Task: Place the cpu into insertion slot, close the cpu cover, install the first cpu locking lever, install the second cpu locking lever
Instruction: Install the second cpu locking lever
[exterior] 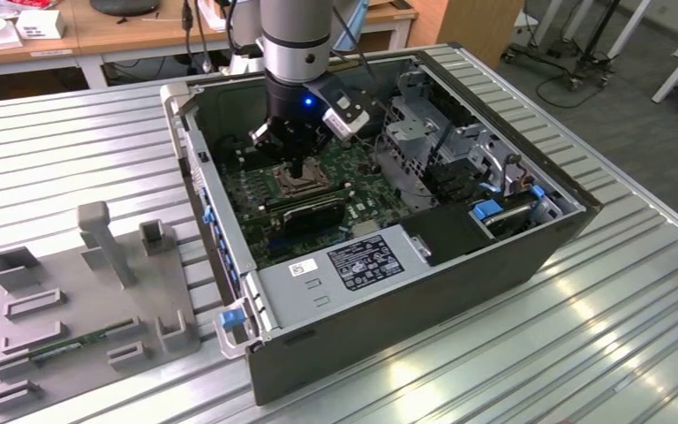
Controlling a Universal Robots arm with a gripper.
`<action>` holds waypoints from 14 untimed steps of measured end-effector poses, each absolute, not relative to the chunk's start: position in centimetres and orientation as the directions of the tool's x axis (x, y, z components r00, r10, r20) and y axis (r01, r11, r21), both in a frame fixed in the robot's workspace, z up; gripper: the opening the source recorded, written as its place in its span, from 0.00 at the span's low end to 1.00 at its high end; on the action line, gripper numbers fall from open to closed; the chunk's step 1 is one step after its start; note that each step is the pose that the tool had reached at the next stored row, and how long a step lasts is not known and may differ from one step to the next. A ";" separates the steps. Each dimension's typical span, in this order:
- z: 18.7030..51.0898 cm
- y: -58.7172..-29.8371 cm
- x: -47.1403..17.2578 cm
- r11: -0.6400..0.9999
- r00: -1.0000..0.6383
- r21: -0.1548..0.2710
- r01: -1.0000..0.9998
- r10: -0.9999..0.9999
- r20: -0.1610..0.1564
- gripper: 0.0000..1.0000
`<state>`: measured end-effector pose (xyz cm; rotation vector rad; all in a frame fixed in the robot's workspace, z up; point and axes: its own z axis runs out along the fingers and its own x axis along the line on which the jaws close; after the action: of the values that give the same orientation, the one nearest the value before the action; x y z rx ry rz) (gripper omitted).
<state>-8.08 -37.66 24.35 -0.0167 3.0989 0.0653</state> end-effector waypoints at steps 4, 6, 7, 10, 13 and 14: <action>24.3 -37.7 -8.1 0.999 -0.999 0.042 -0.012 -0.010 -0.042 0.11; 24.3 -37.7 -8.1 0.999 -0.999 0.042 -0.012 -0.010 -0.042 0.11; 24.2 -37.7 -8.1 0.999 -0.999 0.042 -0.012 -0.010 -0.042 0.11; 23.7 -37.7 -8.1 0.999 -0.999 0.042 -0.012 -0.010 -0.042 0.11; 23.3 -37.6 -8.1 0.999 -0.999 0.042 -0.012 -0.010 -0.042 0.11; 23.2 -37.6 -8.1 0.999 -0.999 0.042 -0.012 -0.010 -0.042 0.11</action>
<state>-8.14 -37.65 23.20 -0.0168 3.0989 0.0654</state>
